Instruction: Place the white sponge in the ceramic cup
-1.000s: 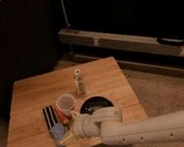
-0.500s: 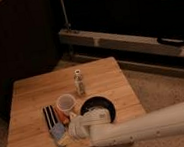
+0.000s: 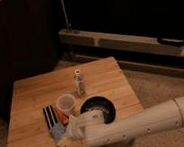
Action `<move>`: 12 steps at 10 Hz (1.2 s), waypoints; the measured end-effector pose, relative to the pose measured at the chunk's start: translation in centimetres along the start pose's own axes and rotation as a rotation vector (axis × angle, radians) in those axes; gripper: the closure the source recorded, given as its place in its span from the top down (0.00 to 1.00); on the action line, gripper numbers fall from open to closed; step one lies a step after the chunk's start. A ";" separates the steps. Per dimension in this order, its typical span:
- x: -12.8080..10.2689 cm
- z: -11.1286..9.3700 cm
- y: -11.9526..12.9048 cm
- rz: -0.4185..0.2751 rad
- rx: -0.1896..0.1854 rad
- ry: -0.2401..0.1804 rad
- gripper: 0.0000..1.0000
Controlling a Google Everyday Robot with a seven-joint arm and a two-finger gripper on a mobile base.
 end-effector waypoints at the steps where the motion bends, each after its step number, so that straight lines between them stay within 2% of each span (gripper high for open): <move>1: 0.1 0.5 0.3 0.002 -0.017 0.007 0.80; 5: 0.5 2.3 1.6 0.015 -0.080 0.045 0.80; 12: 0.5 4.6 2.8 0.053 -0.147 0.109 0.80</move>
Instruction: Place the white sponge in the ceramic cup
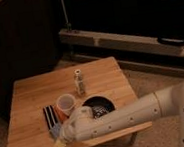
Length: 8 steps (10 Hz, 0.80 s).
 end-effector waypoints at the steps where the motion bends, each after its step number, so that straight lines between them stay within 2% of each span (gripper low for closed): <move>1: 0.1 0.3 0.2 0.002 -0.005 0.010 0.80; 3: 0.4 0.9 0.2 0.018 -0.004 0.039 0.80; 4: 0.5 1.1 0.3 0.028 0.001 0.057 0.76; 6: 0.5 1.2 0.2 0.030 0.002 0.061 0.75; 7: 0.8 1.5 0.1 0.057 0.018 0.096 0.49; 8: 0.9 1.7 -0.1 0.077 0.029 0.118 0.37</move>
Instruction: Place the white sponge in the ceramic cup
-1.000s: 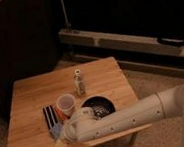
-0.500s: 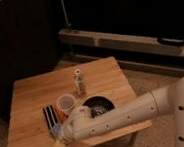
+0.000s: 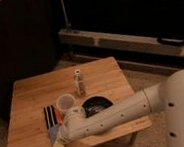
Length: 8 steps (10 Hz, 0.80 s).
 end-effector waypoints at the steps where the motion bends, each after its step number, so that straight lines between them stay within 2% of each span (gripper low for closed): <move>1: 0.0 0.0 0.0 0.006 0.001 0.004 0.24; 3: 0.2 -0.1 -0.1 0.017 0.003 0.012 0.07; 4: 0.4 -0.3 -0.2 0.025 0.010 0.016 0.02; 6: 0.7 -1.0 -0.7 0.041 0.030 0.013 0.02; 8: 0.9 -3.5 -1.6 0.058 0.067 -0.012 0.02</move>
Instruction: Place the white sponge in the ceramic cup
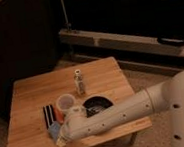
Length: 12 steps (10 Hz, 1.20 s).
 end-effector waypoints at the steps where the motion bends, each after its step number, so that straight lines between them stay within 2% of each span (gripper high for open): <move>1: 0.0 -1.3 -0.3 0.007 0.013 -0.009 0.02; 2: -0.1 -4.4 -1.1 0.017 0.045 -0.029 0.02; 4: 0.4 -8.1 -2.3 0.019 0.085 -0.036 0.02; 5: 1.1 -10.4 -3.5 0.017 0.119 -0.027 0.02; 7: 1.2 -12.2 -4.6 0.012 0.143 0.003 0.02; 8: 1.3 -12.5 -5.4 0.016 0.147 0.018 0.02; 10: 1.1 -12.7 -7.6 0.028 0.154 -0.003 0.02; 12: 0.2 -13.1 -8.8 0.036 0.165 -0.050 0.02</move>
